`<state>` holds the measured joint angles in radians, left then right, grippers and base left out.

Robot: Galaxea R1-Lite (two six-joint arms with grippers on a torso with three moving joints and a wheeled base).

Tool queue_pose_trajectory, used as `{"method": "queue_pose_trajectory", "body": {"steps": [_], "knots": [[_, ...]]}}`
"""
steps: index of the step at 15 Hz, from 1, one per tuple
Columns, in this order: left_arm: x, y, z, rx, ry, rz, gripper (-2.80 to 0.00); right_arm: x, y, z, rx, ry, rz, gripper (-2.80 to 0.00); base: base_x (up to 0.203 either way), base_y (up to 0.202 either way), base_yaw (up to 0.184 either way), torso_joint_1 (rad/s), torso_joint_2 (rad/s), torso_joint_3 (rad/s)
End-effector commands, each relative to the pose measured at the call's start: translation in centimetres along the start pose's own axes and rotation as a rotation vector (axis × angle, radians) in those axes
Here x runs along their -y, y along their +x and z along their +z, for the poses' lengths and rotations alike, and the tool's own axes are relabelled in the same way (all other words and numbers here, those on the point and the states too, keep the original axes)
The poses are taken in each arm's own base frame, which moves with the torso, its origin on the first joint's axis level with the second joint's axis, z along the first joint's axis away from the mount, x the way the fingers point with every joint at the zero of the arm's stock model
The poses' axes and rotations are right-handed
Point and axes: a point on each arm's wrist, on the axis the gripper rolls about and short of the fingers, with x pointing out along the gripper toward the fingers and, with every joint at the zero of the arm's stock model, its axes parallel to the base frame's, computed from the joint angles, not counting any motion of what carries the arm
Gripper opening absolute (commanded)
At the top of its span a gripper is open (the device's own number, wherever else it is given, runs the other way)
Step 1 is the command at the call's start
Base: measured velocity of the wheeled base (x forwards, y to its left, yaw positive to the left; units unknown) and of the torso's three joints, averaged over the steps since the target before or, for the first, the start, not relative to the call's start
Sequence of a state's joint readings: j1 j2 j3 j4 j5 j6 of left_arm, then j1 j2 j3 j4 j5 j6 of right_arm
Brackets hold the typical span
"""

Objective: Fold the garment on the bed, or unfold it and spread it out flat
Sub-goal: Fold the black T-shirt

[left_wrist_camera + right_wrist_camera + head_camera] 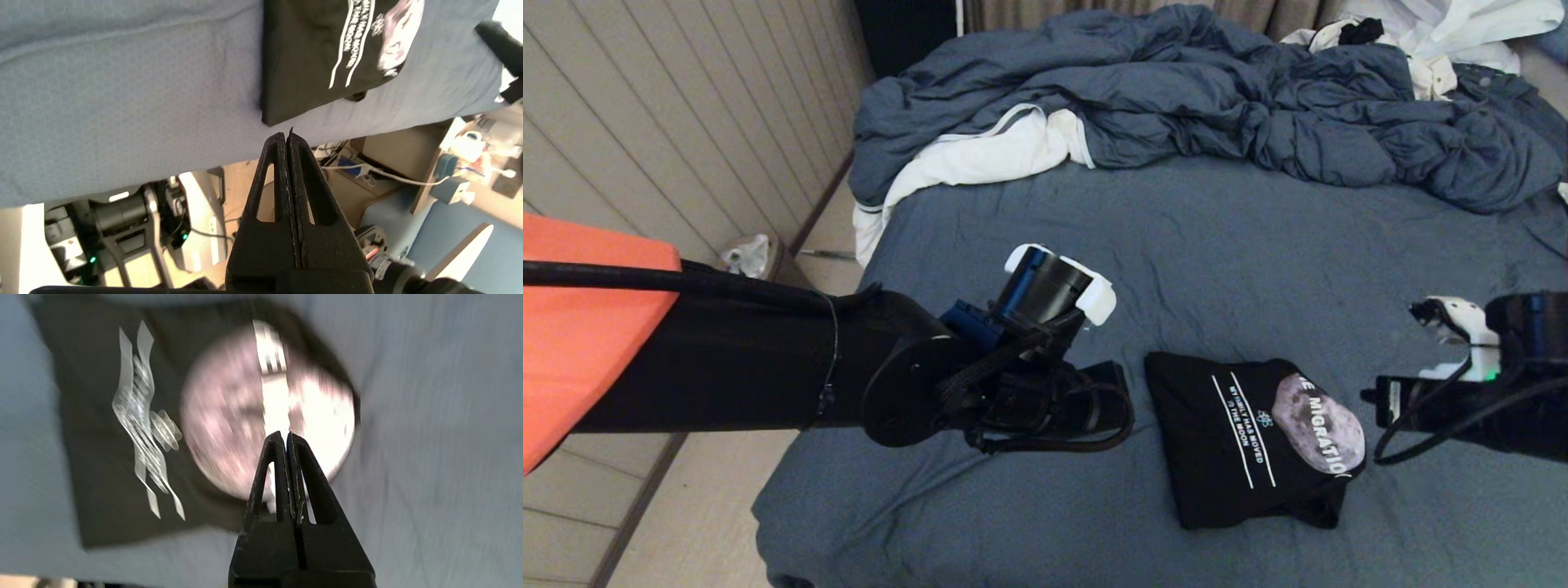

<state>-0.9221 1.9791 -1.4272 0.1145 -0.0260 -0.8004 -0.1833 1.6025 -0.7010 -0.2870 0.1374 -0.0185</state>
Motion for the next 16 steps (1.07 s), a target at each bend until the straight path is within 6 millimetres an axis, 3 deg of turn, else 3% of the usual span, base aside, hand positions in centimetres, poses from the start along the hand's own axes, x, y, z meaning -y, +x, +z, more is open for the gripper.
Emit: {"method": "queue_pose_trajectory", "body": {"steps": [1, 6, 10, 16], "knots": [[-0.1, 0.3, -0.1, -0.005, -0.005, 0.007, -2.80, -0.5, 2.4, 2.1, -0.004, 0.011, 0.026, -2.80, 0.000, 0.000, 0.000, 0.000, 0.00, 0.000], [-0.4, 0.3, -0.3, -0.014, -0.009, 0.016, -2.80, -2.0, 8.5, 0.5, -0.150, 0.026, 0.071, -2.80, 0.000, 0.000, 0.000, 0.000, 0.00, 0.000], [-0.4, 0.3, -0.3, -0.015, -0.009, 0.018, -2.80, -1.8, 12.7, 0.3, -0.167, 0.039, 0.065, -2.80, 0.000, 0.000, 0.000, 0.000, 0.00, 0.000], [-0.7, 0.2, -0.6, -0.024, -0.011, 0.028, -2.80, -1.6, 13.6, -0.8, -0.204, 0.045, 0.056, -2.80, 0.000, 0.000, 0.000, 0.000, 0.00, 0.000]]}}
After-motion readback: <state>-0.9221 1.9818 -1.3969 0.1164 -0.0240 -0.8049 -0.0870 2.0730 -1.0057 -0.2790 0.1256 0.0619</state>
